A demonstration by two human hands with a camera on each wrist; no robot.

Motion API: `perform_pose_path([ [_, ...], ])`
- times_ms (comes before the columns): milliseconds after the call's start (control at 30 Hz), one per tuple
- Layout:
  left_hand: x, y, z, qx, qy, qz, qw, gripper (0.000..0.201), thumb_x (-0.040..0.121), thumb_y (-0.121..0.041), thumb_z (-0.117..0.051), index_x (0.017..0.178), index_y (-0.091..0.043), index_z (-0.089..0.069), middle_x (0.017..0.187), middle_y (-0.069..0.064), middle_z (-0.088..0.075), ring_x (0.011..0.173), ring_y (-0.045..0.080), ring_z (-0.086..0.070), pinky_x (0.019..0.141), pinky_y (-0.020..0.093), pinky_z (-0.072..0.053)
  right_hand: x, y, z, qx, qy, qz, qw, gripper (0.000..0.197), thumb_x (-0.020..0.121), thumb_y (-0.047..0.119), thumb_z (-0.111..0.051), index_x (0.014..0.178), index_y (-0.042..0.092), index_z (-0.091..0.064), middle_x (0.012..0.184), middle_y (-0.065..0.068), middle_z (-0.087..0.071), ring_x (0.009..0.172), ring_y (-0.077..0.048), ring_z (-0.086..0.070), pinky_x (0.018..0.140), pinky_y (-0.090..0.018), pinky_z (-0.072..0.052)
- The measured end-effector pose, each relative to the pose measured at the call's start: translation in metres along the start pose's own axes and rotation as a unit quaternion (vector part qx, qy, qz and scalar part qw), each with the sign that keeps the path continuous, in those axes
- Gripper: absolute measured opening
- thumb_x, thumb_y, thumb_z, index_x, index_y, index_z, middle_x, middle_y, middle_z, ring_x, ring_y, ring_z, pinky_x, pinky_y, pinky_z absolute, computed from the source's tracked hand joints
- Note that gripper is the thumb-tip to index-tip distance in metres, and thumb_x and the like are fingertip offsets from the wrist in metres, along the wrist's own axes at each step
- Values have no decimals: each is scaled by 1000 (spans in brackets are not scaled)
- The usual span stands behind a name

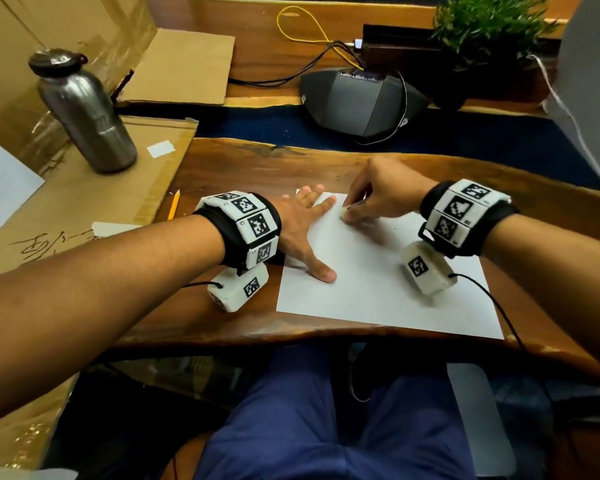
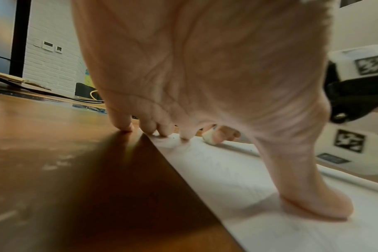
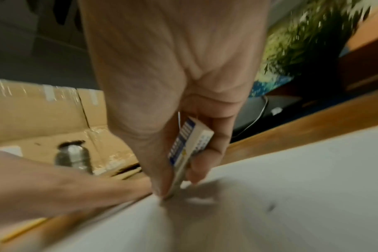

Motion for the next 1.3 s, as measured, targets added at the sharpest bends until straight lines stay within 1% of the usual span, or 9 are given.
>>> perform_pose_path([
  [67, 0, 0, -1, -5, -6, 0, 1000, 144, 54, -88, -65, 152, -31, 24, 158, -1, 34, 148, 22, 26, 122, 51, 4, 3, -5, 2, -1, -43, -19, 999, 12, 78, 30, -81, 79, 18, -82, 75, 6, -75, 72, -11, -65, 76, -25, -47],
  [200, -2, 1, 0, -4, -4, -2, 1000, 144, 55, -89, -64, 152, -31, 25, 158, -1, 35, 147, 21, 27, 122, 51, 5, -3, 7, -11, -10, 5, 35, 999, 9, 78, 29, -83, 80, 21, -80, 75, 11, -73, 63, -1, -60, 53, -6, -40],
  [367, -6, -2, 1, -1, -8, 0, 1000, 142, 58, -86, -65, 153, -31, 24, 158, -2, 35, 148, 20, 26, 122, 49, 6, 7, -12, 0, 13, -61, -33, 997, 12, 76, 30, -83, 79, 18, -81, 74, 4, -75, 66, -6, -63, 55, -13, -42],
  [533, -6, -2, 1, -3, -5, 4, 1000, 145, 57, -87, -64, 152, -24, 26, 158, -2, 35, 147, 19, 27, 122, 47, 7, -3, 5, -7, 1, 14, 28, 1000, 7, 77, 30, -83, 78, 24, -80, 72, 12, -73, 63, -1, -62, 52, -7, -39],
  [667, -5, -2, -1, -7, -11, 6, 1000, 148, 56, -87, -64, 152, -22, 26, 158, -2, 34, 147, 19, 26, 122, 46, 8, 15, -16, 2, 9, -66, -44, 997, 15, 76, 29, -84, 67, 20, -76, 69, 1, -73, 66, -6, -59, 66, -21, -43],
  [800, -4, 0, -2, -10, -13, 2, 1000, 148, 56, -88, -63, 152, -21, 27, 158, -2, 35, 147, 18, 27, 122, 46, 9, 19, -16, 7, 16, -121, -30, 992, 18, 77, 31, -81, 67, 17, -75, 65, 4, -67, 72, -16, -59, 72, -28, -44],
  [1000, -6, -2, -1, -11, -9, 4, 1000, 148, 58, -86, -64, 151, -19, 29, 157, -1, 36, 147, 19, 28, 122, 46, 9, 20, -6, -7, -18, -79, -20, 997, 20, 74, 29, -85, 64, 22, -69, 65, 6, -64, 82, -25, -58, 67, -32, -48],
  [1100, -7, -2, 0, -10, -7, 5, 1000, 148, 58, -87, -63, 151, -19, 29, 157, -1, 36, 147, 19, 28, 122, 46, 9, 15, 3, -9, -10, -38, 24, 999, 15, 76, 30, -84, 74, 18, -76, 71, 4, -70, 71, -13, -62, 60, -21, -42],
  [1300, -8, -5, 0, -8, -6, 6, 1000, 147, 59, -85, -64, 151, -17, 28, 157, 0, 36, 147, 19, 28, 122, 47, 9, 22, -4, -5, 3, -90, -36, 995, 17, 76, 29, -82, 73, 13, -75, 72, -2, -70, 91, -23, -53, 79, -34, -47],
])
Point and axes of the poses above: each hand's wrist, its own x-axis towards the middle knuckle, its own z-axis out of the back of the hand, y = z × x, the point moved 1 cm from there along x, towards the middle knuckle
